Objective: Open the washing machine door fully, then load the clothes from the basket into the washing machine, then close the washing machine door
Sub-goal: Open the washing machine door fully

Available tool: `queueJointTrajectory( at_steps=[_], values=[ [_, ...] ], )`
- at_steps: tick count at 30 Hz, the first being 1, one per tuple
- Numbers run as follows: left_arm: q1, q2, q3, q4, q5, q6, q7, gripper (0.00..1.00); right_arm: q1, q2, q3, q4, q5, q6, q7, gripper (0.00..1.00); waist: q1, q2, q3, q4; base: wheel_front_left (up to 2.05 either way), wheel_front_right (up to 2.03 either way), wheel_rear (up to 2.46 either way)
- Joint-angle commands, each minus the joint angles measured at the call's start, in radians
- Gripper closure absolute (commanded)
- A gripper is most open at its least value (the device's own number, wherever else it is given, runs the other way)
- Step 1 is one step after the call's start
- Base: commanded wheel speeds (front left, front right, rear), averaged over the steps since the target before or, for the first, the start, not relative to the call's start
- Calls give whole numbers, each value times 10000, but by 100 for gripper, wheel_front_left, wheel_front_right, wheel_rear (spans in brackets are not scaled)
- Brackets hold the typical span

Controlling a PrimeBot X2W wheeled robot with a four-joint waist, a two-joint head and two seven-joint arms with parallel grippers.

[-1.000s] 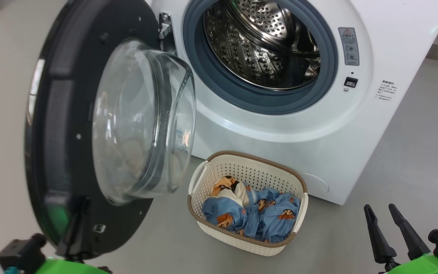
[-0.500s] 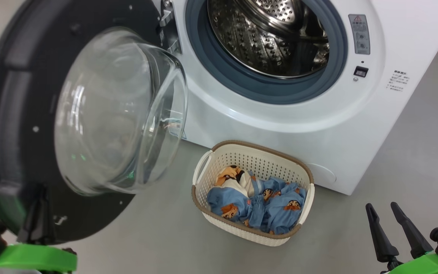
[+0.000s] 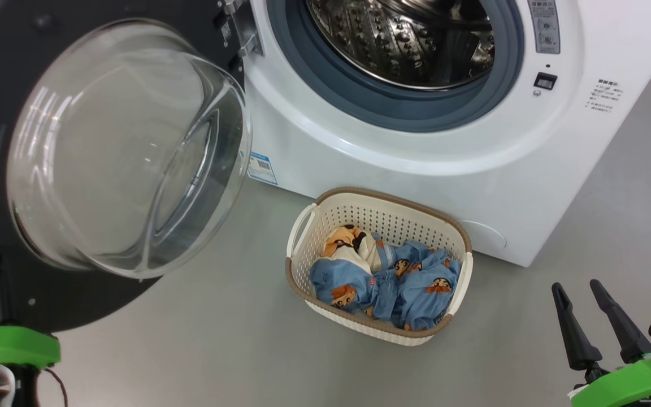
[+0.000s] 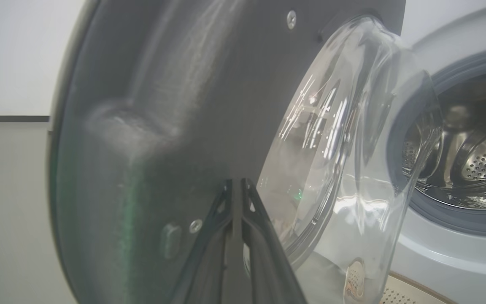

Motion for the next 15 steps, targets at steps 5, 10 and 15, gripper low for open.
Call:
queueJointTrajectory(
  at_steps=[5,10,15],
  values=[
    [-1148,579,1156,549,669,-151,-106,100,-524,-383,277,-242,-161,75,-124,0,-1,0,489,-20,0,0,0],
    [-1679,546,1801,1072,1336,-309,-107,100,-724,-518,319,-264,-196,75,-124,0,-1,0,816,-57,0,0,0],
    [-2100,437,2423,1622,1918,-353,-107,100,-895,-618,361,-275,-231,75,-124,0,-1,0,1114,-102,0,0,0]
  ],
)
